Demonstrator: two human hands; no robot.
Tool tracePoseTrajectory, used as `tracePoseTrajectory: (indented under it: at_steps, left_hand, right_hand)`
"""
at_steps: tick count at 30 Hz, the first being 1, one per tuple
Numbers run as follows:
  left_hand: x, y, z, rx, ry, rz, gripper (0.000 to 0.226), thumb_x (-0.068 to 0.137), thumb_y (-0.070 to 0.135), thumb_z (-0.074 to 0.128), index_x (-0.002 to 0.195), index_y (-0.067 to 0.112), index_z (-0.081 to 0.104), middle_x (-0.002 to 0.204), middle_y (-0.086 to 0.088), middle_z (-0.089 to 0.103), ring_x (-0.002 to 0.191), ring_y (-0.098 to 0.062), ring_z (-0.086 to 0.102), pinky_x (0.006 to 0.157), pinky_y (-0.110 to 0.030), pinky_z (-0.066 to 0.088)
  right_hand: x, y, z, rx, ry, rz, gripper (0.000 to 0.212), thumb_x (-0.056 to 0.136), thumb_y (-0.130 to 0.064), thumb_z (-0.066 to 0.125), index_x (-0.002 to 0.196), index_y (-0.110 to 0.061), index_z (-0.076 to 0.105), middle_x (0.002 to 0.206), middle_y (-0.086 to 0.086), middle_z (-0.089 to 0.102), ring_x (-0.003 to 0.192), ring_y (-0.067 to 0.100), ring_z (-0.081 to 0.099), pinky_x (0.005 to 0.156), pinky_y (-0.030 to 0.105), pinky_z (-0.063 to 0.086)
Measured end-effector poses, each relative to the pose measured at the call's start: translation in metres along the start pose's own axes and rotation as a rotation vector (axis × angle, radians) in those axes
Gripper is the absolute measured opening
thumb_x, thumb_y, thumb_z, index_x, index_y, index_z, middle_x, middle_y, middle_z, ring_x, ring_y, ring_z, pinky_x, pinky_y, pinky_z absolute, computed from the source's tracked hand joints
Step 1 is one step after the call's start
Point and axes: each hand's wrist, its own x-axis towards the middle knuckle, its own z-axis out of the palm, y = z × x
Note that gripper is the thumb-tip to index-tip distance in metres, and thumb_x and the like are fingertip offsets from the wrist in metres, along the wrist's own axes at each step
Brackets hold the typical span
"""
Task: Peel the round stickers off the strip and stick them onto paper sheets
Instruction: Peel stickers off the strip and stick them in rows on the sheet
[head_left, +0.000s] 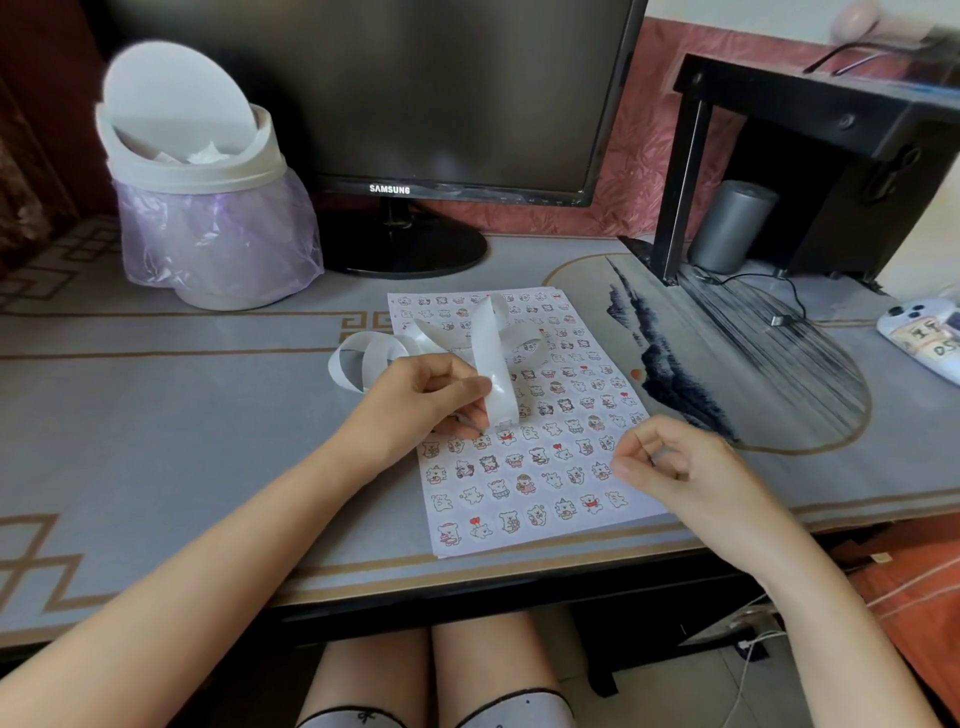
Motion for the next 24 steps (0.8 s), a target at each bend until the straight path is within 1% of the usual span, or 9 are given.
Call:
tracePoseTrajectory:
  at_steps: [3,6,8,11,14,16,20,22,24]
  left_hand:
    - [-0.001,0.003,0.000,-0.033,0.009,0.035,0.014,0.093,0.008,0.056,0.081,0.001,0.060,0.067,-0.007,0.068,0.065,-0.016,0.068,0.065,-0.024,0.059]
    - [-0.001,0.004,0.000,-0.045,0.023,0.079,0.013,0.094,0.007,0.054,0.084,-0.001,0.059,0.067,-0.007,0.069,0.064,-0.016,0.068,0.063,-0.026,0.059]
    - [-0.001,0.004,0.000,-0.049,0.026,0.100,0.014,0.094,0.008,0.053,0.086,-0.001,0.058,0.067,-0.005,0.069,0.063,-0.016,0.068,0.061,-0.026,0.058]
    - [-0.001,0.004,-0.001,-0.064,0.031,0.122,0.015,0.095,0.009,0.052,0.088,-0.002,0.057,0.067,-0.005,0.069,0.060,-0.016,0.067,0.058,-0.024,0.056]
    - [-0.001,0.005,-0.001,-0.061,0.036,0.142,0.015,0.095,0.011,0.052,0.088,-0.001,0.058,0.066,-0.006,0.069,0.060,-0.017,0.067,0.057,-0.024,0.055]
    - [-0.001,0.006,-0.001,-0.059,0.038,0.151,0.015,0.095,0.012,0.053,0.089,-0.001,0.058,0.068,-0.008,0.068,0.061,-0.017,0.067,0.057,-0.024,0.055]
    - [-0.002,0.007,-0.001,-0.071,0.033,0.158,0.020,0.096,0.014,0.051,0.092,-0.005,0.058,0.068,-0.008,0.068,0.062,-0.017,0.066,0.057,-0.024,0.055]
    - [-0.003,0.008,0.000,-0.079,0.013,0.144,0.022,0.095,0.015,0.050,0.093,-0.004,0.061,0.068,-0.004,0.069,0.064,-0.016,0.067,0.060,-0.024,0.056]
    - [-0.003,0.007,0.001,-0.066,-0.019,0.132,0.017,0.092,0.013,0.054,0.090,-0.001,0.064,0.067,-0.002,0.068,0.065,-0.014,0.066,0.064,-0.024,0.057]
  right_hand:
    - [0.004,-0.015,0.005,0.095,0.048,-0.063,0.011,0.084,-0.022,0.068,0.076,-0.029,0.064,0.072,-0.009,0.065,0.058,0.005,0.051,0.056,0.018,0.044]
    - [0.012,-0.033,0.018,0.154,0.084,-0.146,0.007,0.083,-0.022,0.068,0.079,-0.027,0.065,0.076,-0.006,0.068,0.067,0.010,0.058,0.066,0.024,0.047]
    - [0.020,-0.043,0.029,0.161,0.105,-0.194,0.007,0.081,-0.024,0.070,0.083,-0.028,0.064,0.079,-0.009,0.069,0.076,0.008,0.061,0.073,0.027,0.047]
    - [0.031,-0.054,0.041,0.153,0.133,-0.257,0.015,0.080,-0.021,0.072,0.090,-0.029,0.063,0.085,-0.016,0.069,0.082,0.002,0.061,0.072,0.022,0.046]
    - [0.038,-0.061,0.050,0.177,0.123,-0.281,0.017,0.080,-0.015,0.073,0.092,-0.024,0.064,0.082,-0.010,0.068,0.081,0.001,0.060,0.069,0.011,0.041]
    - [0.041,-0.063,0.055,0.189,0.113,-0.285,0.017,0.079,-0.011,0.073,0.087,-0.024,0.065,0.081,-0.009,0.068,0.078,0.001,0.059,0.068,0.008,0.040]
    - [0.043,-0.061,0.057,0.248,0.139,-0.288,0.020,0.079,-0.008,0.073,0.082,-0.026,0.065,0.078,-0.010,0.067,0.077,0.004,0.061,0.070,0.011,0.042]
    - [0.043,-0.059,0.057,0.284,0.160,-0.281,0.018,0.079,-0.008,0.073,0.082,-0.024,0.066,0.079,-0.009,0.067,0.078,0.005,0.061,0.072,0.015,0.044]
    - [0.043,-0.056,0.058,0.314,0.174,-0.274,0.014,0.078,-0.008,0.074,0.083,-0.019,0.067,0.079,-0.008,0.068,0.077,0.006,0.061,0.074,0.018,0.046]
